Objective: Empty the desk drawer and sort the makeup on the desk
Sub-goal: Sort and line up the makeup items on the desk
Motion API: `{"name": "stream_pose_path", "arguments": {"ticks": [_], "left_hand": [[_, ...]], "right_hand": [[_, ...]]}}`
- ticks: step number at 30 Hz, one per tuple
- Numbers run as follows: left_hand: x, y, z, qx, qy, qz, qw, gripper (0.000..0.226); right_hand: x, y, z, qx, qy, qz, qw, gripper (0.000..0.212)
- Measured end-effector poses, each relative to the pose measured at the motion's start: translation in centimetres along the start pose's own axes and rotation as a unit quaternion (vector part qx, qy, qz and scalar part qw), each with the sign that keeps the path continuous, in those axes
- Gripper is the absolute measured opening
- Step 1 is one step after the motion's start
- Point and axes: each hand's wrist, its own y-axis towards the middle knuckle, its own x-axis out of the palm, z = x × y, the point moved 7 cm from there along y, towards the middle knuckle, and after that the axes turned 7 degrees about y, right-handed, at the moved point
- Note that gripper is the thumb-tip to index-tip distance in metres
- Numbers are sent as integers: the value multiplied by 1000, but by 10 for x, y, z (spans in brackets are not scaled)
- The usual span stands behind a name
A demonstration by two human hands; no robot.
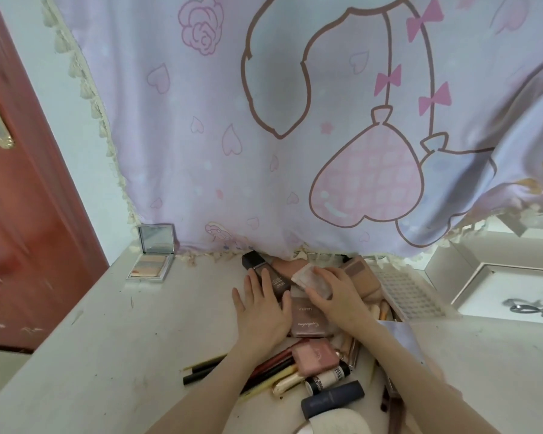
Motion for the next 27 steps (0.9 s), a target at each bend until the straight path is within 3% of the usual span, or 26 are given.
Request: {"name": "stream_pose_path", "arguments": {"ticks": [6,10,13,17,20,22,24,27], "left_hand": [[8,8,19,35,-23,-43,998,62],[-15,2,0,93,-152,-53,982,52],[-46,-14,-24,127,-215,-2,968,48],[-86,-38,-22,257,-167,49,951,47],[-110,-49,-21,309,-142,111,934,30],[-124,-55,-25,307,-149,159,927,19],[-136,-62,-28,290,-154,211,921,17],[-150,-72,-26,261,-158,258,917,20]], "right_hand": [[-8,-6,3,21,30,23,999,54],[-14,-15,-4,14,41,33,999,55],[-7,-22,-20,4,74,21,997,58],[11,-31,-48,-5,138,-42,989,64],[19,-39,-65,9,225,-84,971,65],[18,-42,-75,4,270,-69,960,72],[16,-43,-81,16,365,-38,930,79],[26,-47,-87,92,600,-43,793,96]]}}
